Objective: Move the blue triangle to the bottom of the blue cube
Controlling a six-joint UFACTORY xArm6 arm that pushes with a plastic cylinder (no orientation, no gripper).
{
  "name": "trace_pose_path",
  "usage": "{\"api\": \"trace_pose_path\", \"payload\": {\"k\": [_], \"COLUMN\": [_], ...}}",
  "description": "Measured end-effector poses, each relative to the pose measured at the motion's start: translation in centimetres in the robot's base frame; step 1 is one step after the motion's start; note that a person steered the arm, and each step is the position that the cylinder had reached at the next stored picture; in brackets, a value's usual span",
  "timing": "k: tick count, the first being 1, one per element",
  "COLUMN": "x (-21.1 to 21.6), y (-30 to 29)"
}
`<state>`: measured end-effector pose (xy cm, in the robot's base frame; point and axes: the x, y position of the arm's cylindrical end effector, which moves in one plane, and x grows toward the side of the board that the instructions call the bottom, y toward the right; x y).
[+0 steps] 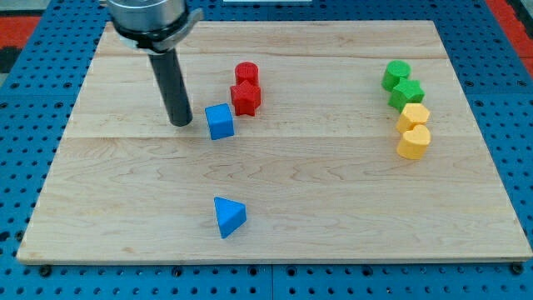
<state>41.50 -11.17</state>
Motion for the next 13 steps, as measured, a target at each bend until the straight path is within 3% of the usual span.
{"api": "trace_pose_path", "payload": {"k": [2,4,5,6,7,8,10,11,13], "x": [0.1,9.0,15.7,18.9,18.4,15.4,10.9,11.3,10.8], "y": [5.8,-7.9,-2.5,3.9,8.7,8.9,8.7,8.8,3.6]}}
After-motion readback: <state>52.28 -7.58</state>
